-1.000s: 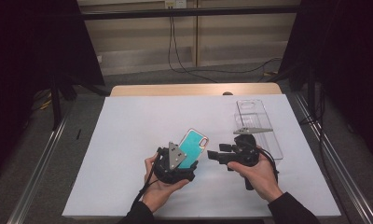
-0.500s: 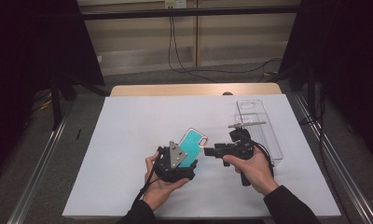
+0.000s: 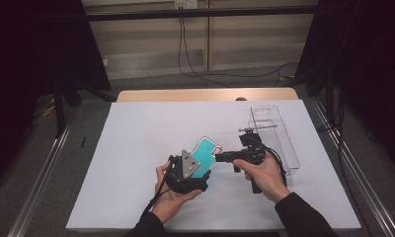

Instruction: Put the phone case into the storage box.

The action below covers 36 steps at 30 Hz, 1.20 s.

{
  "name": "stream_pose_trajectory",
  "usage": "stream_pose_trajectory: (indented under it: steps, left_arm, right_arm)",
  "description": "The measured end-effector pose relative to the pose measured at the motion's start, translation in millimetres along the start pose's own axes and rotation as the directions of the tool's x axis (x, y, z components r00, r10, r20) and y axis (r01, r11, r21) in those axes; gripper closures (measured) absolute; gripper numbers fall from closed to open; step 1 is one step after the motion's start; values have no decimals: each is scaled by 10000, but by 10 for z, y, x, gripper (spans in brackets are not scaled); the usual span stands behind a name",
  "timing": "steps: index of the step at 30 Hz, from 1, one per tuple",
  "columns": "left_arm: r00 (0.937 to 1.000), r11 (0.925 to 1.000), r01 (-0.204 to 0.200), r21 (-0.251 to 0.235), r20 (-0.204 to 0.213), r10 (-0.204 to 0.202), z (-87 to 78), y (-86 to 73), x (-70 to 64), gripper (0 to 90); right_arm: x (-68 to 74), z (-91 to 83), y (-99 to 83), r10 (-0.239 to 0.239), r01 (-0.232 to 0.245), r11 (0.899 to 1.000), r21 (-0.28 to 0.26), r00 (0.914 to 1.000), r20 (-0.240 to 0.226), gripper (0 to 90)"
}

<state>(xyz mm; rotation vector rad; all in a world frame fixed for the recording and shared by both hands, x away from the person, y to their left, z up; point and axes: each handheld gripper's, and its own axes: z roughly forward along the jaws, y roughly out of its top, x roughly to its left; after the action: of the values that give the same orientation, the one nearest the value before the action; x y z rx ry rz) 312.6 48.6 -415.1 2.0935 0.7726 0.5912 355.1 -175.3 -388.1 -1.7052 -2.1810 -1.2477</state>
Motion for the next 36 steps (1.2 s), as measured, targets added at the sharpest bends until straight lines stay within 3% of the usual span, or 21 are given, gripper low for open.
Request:
stream_pose_trajectory:
  steps: [7,16,36]
  left_arm:
    - [10000,9999,14,-111,-87,-15,-6,2,-5,170]
    - [10000,9999,-31,-113,-55,30,1,4,-5,170]
    - [9987,9992,-346,177,-376,353,77,-22,-26,171]
  right_arm:
    - [-12,59,35,357,-355,9992,165,9993,-113,654]
    - [-51,104,66,1038,-1029,9944,260,9939,-371,650]
    - [-38,141,85,1724,-1716,9848,259,9845,-326,767]
